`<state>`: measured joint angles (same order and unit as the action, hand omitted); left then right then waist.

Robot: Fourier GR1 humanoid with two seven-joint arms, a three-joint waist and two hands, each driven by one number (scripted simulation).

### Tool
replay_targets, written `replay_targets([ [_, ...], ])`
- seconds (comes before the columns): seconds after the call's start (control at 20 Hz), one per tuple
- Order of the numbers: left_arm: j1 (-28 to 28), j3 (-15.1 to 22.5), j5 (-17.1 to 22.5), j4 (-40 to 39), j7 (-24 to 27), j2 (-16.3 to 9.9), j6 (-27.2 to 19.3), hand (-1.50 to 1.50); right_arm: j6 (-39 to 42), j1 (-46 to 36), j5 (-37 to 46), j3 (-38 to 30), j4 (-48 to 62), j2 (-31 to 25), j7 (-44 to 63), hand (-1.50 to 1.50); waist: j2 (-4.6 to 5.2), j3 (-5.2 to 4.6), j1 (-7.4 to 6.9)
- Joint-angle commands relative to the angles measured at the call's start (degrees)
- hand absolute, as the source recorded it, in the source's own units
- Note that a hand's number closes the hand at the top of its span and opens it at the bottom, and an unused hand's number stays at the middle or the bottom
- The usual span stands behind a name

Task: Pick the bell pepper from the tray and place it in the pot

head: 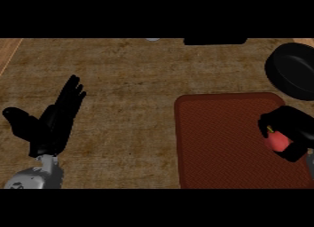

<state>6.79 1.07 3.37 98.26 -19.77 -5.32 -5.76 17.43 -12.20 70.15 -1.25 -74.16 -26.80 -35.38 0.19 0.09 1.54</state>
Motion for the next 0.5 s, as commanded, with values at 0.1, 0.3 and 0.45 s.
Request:
replay_targets([
  [0.1, -1.19, -0.64, 0.57, 0.58, 0.36, 0.29, -0.29, 0.00, 6.15, -0.73, -9.52, -23.36, 13.54, -11.60, 5.79, 1.50, 0.50, 0.13, 1.17],
  [0.3, 0.45, 1.17, -0.31, 1.41, -0.58, 0.49, 0.04, 0.00, 2.71, -5.49, -12.02, -32.92, 23.00, -19.46, 6.68, 1.50, 0.51, 0.23, -1.42],
  [0.45, -0.83, 0.89, 0.18, 0.47, 1.30, 0.60, 0.72, 0.00, 0.87, -7.75, -14.40, -38.10, 28.84, -27.07, 2.62, 1.50, 0.46, 0.18, -2.02],
])
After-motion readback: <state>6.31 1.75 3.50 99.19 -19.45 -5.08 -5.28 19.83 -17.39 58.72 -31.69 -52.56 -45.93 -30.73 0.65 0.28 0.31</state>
